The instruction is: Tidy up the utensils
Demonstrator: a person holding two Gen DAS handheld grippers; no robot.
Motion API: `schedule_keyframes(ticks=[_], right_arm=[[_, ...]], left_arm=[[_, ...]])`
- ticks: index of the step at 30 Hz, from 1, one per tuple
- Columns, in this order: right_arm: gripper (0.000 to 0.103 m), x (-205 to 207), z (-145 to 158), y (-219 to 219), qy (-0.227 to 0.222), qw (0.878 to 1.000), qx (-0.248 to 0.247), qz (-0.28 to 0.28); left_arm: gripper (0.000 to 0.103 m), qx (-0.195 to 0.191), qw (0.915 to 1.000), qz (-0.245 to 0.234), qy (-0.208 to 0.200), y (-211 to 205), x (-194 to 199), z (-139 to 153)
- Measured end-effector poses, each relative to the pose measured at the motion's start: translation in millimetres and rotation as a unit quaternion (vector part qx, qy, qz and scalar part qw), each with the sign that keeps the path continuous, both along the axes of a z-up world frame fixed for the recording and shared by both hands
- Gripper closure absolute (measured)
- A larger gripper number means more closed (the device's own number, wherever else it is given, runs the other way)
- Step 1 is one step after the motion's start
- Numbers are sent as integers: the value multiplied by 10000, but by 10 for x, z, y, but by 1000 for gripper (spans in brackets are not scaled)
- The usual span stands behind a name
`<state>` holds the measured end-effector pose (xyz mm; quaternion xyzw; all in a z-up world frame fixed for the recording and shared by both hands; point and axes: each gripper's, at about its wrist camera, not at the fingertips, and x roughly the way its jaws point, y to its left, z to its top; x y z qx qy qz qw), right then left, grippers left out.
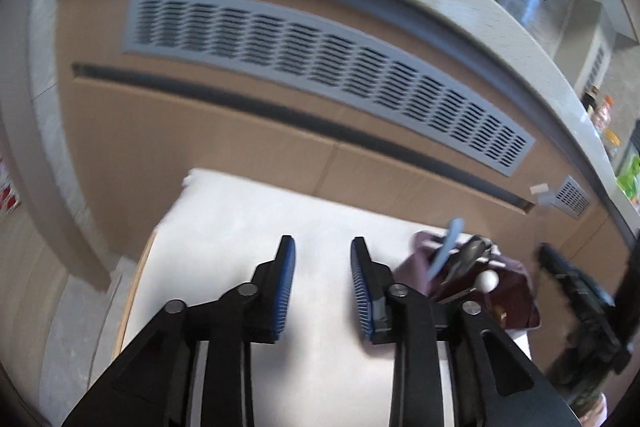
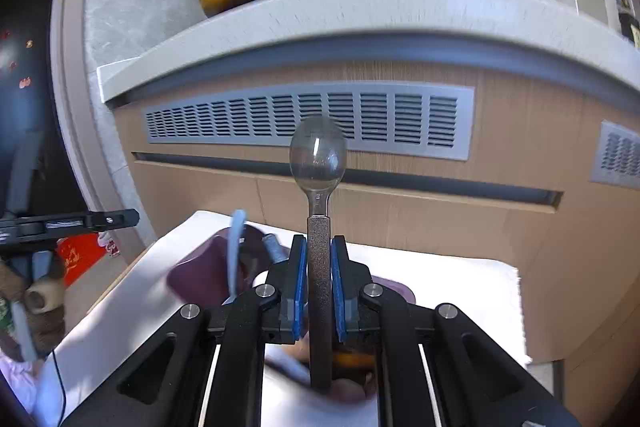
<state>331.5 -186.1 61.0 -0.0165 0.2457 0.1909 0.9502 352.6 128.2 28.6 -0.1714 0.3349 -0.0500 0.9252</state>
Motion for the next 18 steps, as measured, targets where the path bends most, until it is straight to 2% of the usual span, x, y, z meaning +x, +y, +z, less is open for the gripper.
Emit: schedule_keyframes(ticks=[4,8,11,14,18], right_arm=[[94,-298,103,14,99,9998,-147,51],[95,-607,20,-5,367,9988,-314,84],[95,-756,-79,-48,562,9977,-367,22],[96,-915,-184,-117,744,9964,-393,-106],[96,-1085,-141,-210,648,9967,-421,-259]], left_arm=[[60,-18,9990,336,294,352,-164,-133],[55,-370,9956,545,670,682,-344,-305],[52,-388,9929,794,795,867,-492,-393],[51,-479,9913,892,843,974,-652,-435],[49,-401,9920,741,942,910,-832,-445]])
